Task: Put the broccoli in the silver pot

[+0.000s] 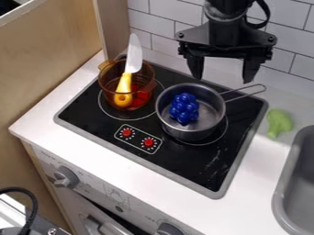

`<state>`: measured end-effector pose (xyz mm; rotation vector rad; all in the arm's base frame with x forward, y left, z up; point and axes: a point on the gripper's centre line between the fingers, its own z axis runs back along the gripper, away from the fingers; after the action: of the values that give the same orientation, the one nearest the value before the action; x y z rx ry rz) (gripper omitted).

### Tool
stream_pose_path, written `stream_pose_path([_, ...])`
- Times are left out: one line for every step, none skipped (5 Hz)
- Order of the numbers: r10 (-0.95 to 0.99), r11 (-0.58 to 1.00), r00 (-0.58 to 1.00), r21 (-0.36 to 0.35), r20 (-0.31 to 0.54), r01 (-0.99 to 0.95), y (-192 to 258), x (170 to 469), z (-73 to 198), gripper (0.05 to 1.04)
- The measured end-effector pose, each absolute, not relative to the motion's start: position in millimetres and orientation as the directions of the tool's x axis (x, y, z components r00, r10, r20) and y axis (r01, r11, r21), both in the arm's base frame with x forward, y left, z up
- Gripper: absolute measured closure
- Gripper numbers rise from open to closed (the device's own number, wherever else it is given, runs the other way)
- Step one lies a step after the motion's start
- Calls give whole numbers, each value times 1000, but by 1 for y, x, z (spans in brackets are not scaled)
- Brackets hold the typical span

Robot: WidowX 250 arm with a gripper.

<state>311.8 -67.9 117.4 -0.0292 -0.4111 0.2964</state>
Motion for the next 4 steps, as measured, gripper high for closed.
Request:
stream_pose_path([301, 953, 886, -70, 353, -296, -70, 307, 108, 86])
stream_pose_path([365, 927, 883, -30, 293, -374, -117, 296, 110, 86])
stream_pose_path([413, 903, 870, 4, 269, -430, -156, 293, 109, 86])
stream_pose_path([427, 896, 860, -2, 279, -445, -174, 298, 110, 86])
